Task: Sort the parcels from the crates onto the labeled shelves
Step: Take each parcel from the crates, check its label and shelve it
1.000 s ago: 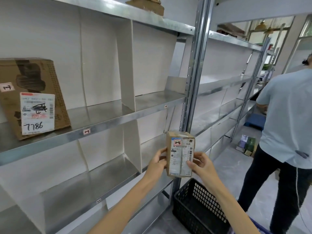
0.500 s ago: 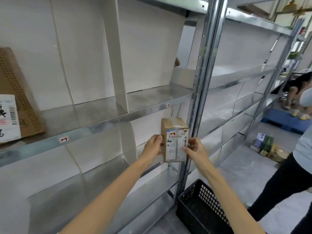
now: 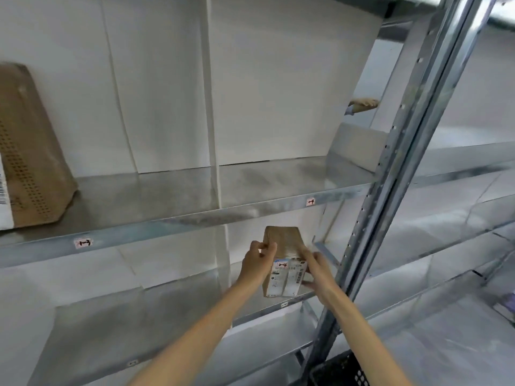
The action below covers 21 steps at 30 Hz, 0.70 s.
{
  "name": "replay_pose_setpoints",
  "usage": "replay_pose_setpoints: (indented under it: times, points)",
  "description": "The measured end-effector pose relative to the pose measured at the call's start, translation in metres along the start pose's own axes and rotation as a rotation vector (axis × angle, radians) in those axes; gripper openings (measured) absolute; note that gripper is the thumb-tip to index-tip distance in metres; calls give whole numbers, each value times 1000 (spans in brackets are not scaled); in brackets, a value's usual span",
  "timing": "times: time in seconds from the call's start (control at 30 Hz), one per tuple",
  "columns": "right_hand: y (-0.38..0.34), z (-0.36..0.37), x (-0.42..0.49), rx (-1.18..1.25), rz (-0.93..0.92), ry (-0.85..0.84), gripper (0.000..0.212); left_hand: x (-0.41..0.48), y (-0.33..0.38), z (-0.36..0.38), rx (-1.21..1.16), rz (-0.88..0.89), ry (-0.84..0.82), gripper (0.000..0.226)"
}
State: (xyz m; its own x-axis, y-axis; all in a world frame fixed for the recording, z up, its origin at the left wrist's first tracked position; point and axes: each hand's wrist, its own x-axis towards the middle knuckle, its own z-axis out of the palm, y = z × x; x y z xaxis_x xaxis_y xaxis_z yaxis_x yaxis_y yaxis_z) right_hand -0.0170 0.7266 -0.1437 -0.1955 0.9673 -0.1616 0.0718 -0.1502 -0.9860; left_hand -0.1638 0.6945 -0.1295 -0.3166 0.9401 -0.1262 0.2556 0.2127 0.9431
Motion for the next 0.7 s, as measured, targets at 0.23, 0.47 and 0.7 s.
replay_pose_setpoints:
  times: [0.23, 0.47, 0.7]
  points:
    - [32, -3, 66, -71, 68, -101, 37, 42, -33, 31, 17, -107, 161, 29]
    - [82, 19, 106, -258, 150, -201, 24, 57, -70, 48, -93, -227, 363, 28]
    - [99, 29, 121, -315, 181, -356, 29, 66, -97, 52, -161, -290, 486, 30]
